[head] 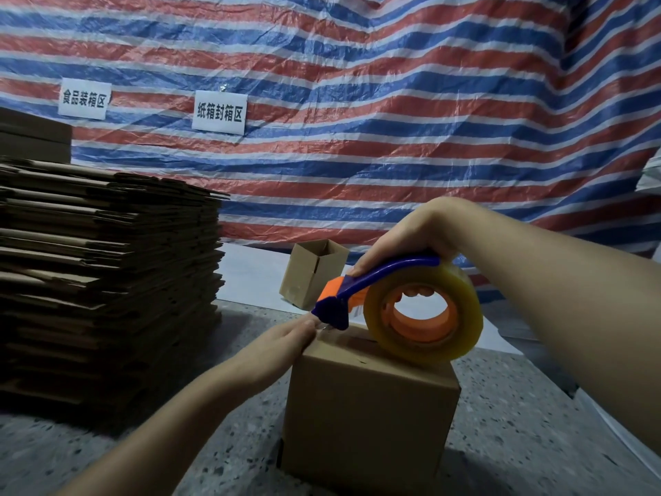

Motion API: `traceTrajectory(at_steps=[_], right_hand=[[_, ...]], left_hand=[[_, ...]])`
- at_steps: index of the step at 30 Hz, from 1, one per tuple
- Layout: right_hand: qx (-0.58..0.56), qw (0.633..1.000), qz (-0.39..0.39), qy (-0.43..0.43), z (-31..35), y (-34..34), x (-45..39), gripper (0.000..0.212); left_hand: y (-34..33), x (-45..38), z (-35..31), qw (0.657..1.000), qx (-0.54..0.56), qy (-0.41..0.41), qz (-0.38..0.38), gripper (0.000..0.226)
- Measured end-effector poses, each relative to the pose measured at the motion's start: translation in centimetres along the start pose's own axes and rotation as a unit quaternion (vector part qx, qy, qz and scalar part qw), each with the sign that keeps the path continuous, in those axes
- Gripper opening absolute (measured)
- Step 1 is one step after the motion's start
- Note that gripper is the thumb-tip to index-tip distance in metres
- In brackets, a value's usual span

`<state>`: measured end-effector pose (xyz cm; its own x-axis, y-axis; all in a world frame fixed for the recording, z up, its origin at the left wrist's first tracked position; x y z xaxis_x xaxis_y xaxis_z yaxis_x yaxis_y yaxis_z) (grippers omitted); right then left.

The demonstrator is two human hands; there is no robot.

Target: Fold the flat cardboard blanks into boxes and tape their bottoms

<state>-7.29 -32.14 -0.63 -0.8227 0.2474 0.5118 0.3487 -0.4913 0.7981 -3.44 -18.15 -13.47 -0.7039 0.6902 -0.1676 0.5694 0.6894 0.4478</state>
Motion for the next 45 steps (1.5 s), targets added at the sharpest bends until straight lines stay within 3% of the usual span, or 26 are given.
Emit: traceTrajectory(at_steps=[5,8,10,15,23,27,33,38,41,43,45], right_hand=[[0.014,1.000,-0.007,0.005,0.4,0.1,-0.1,0.048],[0.018,1.000,-0.001,0.004,0.4,0.0,-0.1,0.050],[0.016,1.000,-0.001,0.004,0.3,0.0,-0.1,0.049],[0.011,1.000,-0.007,0.000,0.4,0.0,-0.3,0.044],[0.013,1.000,-0.006,-0.020,-1.4,0.9,0.4,0.058],[-0.027,0.998,-0.009,-0.051,-5.3,2.5,2.6,0.050],[-0.054,0.997,-0.005,-0.058,-10.7,1.2,2.8,0.074],[-0.050,0.998,-0.004,-0.040,-11.1,0.4,1.8,0.076],[-0.039,0.998,-0.012,-0.048,-10.9,0.5,2.0,0.076],[-0.036,0.998,-0.010,-0.048,-10.7,0.4,1.9,0.072],[-0.039,0.998,-0.013,-0.048,-10.7,0.5,2.0,0.068]], left_hand=[[1.2,-1.2,0.1,0.999,0.040,0.022,-0.006,0.023],[1.0,-1.0,0.4,0.996,0.078,0.046,-0.017,0.039],[0.6,-1.0,0.3,0.994,0.101,0.044,-0.015,0.025],[0.6,-0.9,-0.1,0.990,0.130,0.022,-0.049,0.021],[1.2,-0.8,0.3,0.995,0.083,0.032,-0.055,0.027],[1.4,-0.8,0.2,0.996,0.061,0.021,-0.057,0.030],[1.6,-0.9,0.0,0.997,0.037,0.019,-0.069,0.030],[1.7,-0.9,-1.2,0.999,-0.035,0.036,-0.021,0.029],[1.8,-1.8,-3.3,0.991,-0.120,0.053,-0.014,0.043],[1.4,-2.9,-5.5,0.967,-0.248,0.044,-0.046,0.051],[-1.0,-3.9,-7.6,0.935,-0.354,0.007,-0.028,0.046]])
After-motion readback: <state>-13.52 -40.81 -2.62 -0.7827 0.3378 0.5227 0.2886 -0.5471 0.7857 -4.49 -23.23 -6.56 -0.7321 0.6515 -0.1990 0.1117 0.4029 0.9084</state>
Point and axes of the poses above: each hand's wrist, its own x-axis away from the middle knuckle, its own y-axis out of the back of the hand, z = x × y, the point moved 10 cm from there along -x, towards the middle knuckle, and after that the axes turned 5 degrees about -x, right-handed, at the moved point
